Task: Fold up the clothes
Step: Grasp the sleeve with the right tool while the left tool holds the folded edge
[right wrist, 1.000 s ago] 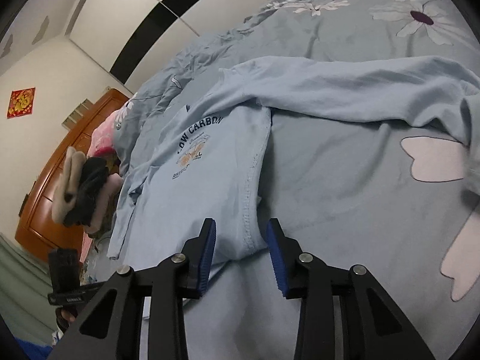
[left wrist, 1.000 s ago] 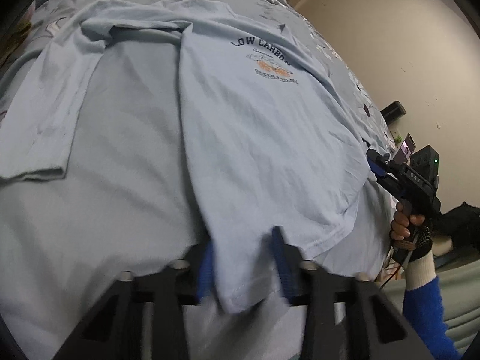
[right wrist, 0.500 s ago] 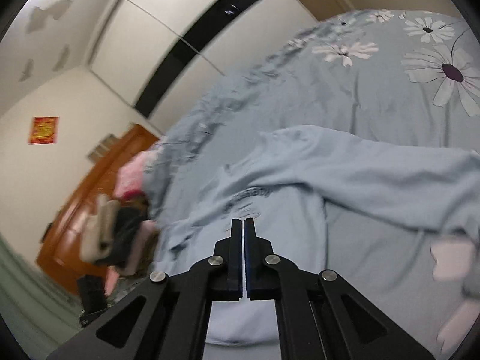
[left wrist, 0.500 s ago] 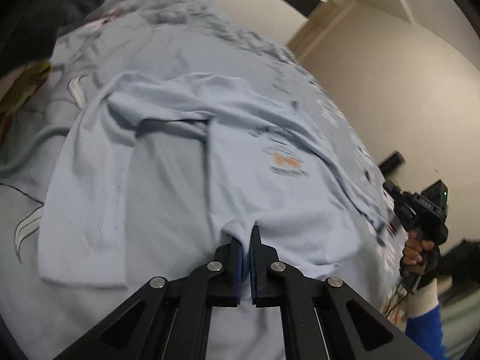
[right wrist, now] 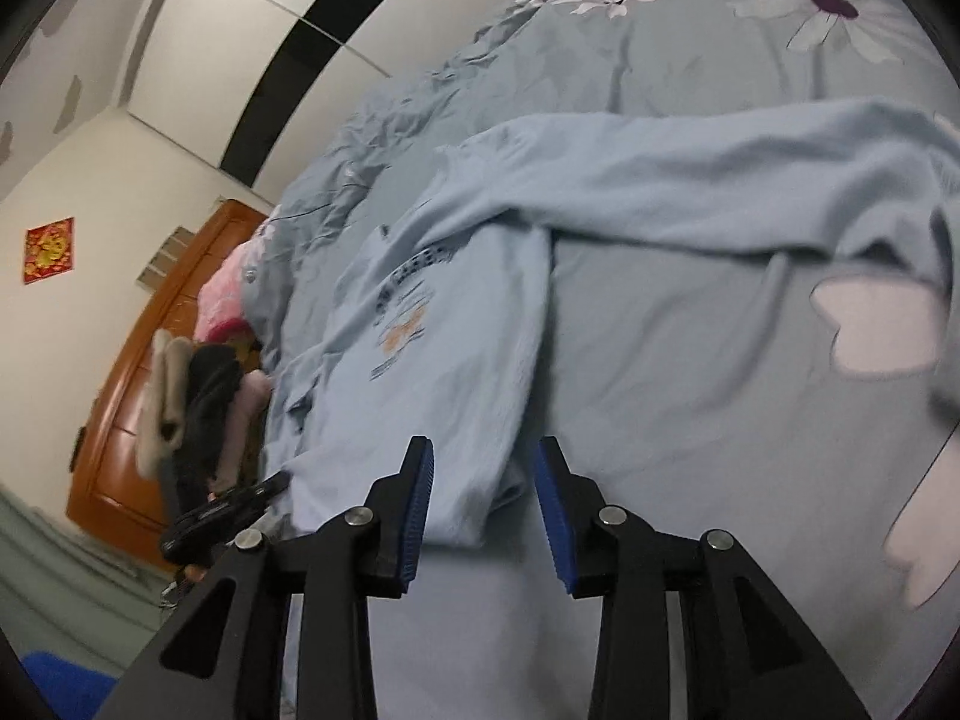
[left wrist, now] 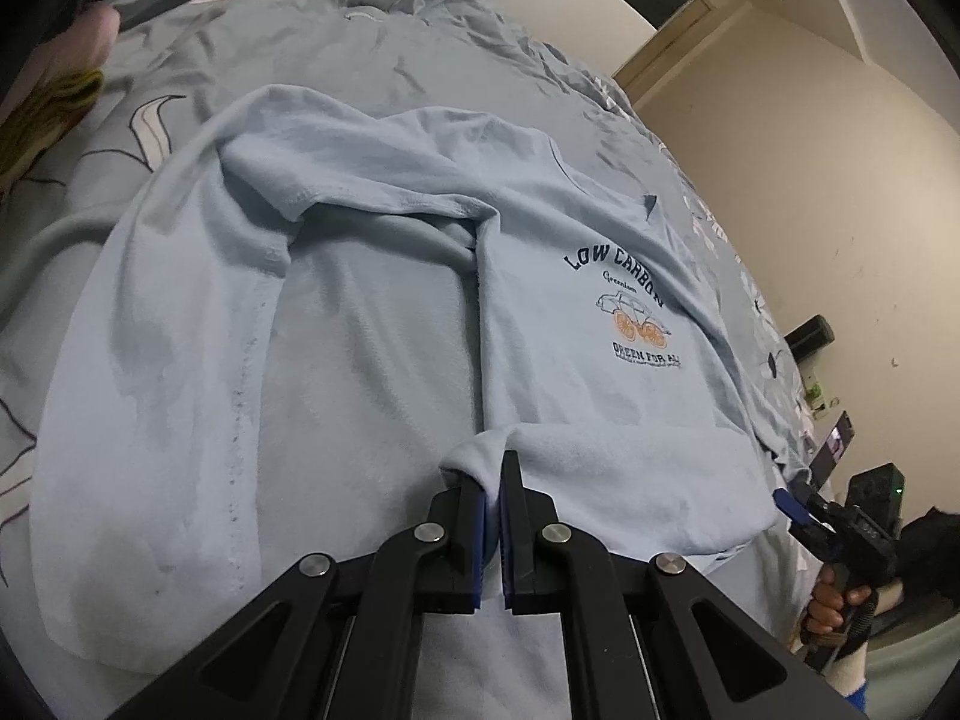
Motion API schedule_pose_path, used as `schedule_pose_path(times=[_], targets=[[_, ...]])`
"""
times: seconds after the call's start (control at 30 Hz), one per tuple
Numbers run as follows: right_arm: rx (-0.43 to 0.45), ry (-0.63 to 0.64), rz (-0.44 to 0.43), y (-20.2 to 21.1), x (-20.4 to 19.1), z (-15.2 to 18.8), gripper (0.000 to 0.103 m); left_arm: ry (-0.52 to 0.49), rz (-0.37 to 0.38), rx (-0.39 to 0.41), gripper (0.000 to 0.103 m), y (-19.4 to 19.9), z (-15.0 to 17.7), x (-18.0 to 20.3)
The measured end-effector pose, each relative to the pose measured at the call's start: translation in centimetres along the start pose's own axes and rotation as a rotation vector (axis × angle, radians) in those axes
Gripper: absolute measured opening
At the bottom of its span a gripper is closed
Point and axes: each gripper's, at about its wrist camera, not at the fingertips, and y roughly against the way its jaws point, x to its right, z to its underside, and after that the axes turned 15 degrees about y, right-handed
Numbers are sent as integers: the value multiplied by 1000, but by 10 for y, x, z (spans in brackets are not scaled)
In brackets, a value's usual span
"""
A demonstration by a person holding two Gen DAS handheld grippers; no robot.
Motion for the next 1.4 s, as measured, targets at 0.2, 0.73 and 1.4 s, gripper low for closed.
schedule_pose_path(times=[0.2, 0.73, 1.4], targets=[[-69, 64, 16, -15, -20, -1, 4, -28, 6, 7, 4, 2, 2, 3], [-49, 0, 184, -90, -13, -108, 4, -3, 31, -17, 5, -6, -5, -3], [-51, -19, 196, -55, -22, -32, 6, 40, 107, -98, 13, -3, 21, -8]])
